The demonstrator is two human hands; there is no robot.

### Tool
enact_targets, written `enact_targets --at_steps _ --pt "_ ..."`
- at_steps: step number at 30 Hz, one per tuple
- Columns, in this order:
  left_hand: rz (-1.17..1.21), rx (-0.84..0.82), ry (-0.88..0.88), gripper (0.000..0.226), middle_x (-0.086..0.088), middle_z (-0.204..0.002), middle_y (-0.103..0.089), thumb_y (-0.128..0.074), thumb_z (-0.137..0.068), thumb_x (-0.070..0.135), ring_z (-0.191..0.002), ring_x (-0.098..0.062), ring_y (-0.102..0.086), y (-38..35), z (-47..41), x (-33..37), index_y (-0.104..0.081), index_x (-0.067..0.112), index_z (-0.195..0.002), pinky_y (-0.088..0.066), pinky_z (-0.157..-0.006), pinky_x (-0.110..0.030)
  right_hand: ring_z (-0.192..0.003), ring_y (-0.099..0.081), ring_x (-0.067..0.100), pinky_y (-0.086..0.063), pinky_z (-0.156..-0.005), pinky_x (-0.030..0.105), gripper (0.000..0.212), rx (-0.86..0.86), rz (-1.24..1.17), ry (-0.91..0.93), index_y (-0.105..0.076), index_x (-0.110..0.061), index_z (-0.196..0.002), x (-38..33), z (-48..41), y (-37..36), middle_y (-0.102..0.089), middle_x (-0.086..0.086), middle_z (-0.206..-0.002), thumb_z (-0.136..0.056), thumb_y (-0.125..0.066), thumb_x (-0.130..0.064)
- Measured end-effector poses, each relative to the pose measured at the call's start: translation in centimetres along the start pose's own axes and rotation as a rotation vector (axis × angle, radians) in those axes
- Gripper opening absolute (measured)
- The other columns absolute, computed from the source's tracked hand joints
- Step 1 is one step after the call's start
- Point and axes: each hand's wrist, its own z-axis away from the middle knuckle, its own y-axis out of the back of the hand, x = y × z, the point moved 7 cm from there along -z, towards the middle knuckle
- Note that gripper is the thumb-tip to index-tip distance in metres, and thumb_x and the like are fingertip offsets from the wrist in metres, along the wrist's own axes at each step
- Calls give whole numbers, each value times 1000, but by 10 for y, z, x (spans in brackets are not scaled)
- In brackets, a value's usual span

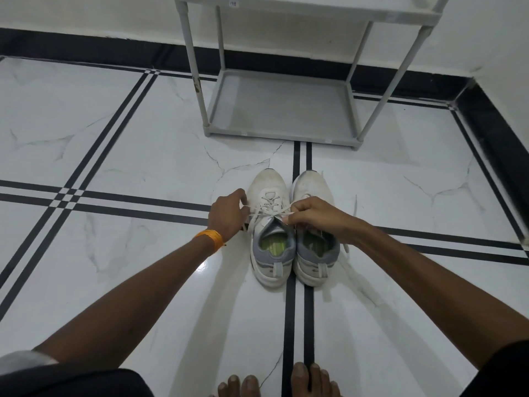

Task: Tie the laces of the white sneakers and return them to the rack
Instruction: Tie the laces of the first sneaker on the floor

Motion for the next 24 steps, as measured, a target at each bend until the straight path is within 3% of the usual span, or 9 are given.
enact_targets --at_steps 4,7,10,15,21,24 --pt "273 -39 203 9 -6 -73 -67 -65 -86 21 -60 -22 -66 -1 -2 -10 -61 13 -88 -60 -60 -34 -59 -43 13 -35 -60 29 37 112 228 2 -49 -14 -61 -2 1 12 -48 1 -62 -87 -68 -31" --pt "476 -75 387 4 -11 -77 -65 -59 -88 12 -53 -20 -61 -4 4 -13 -60 8 -89 -48 -39 -20 -59 -46 11 -36 -59 25 42 73 354 -13 -52 -19 -53 -4 2 11 -52 -5 -58 -91 -64 -36" --pt "535 -122 481 8 -14 -72 -62 -52 -89 8 -52 -22 -56 -8 8 -17 -60 6 -86 -40 -38 -18 -55 -50 5 -36 -57 18 44 39 414 13 -63 -20 -56 -3 5 9 -60 -8 -56 -95 -59 -40" --pt "717 -220 681 33 -10 -57 -50 -40 -94 1 -32 -10 -40 -18 13 -27 -56 3 -66 -28 -32 -12 -55 -43 16 -33 -64 30 53 13 707 50 -42 -15 -53 5 -5 2 -46 2 -54 -100 -49 -37" --pt "781 -217 742 30 -8 -59 -48 -36 -96 -1 -24 -5 -36 -21 12 -35 -57 2 -75 -28 -30 -12 -53 -41 15 -33 -64 32 52 55 819 127 -37 -18 -53 6 -3 0 -42 -1 -53 -102 -44 -35" --pt "751 -188 715 26 -9 -61 -52 -41 -95 1 -32 -9 -43 -23 15 -37 -57 3 -75 -32 -32 -12 -53 -41 14 -34 -64 31 52 105 776 112 -39 -19 -53 7 -5 0 -44 -1 -53 -102 -46 -34"
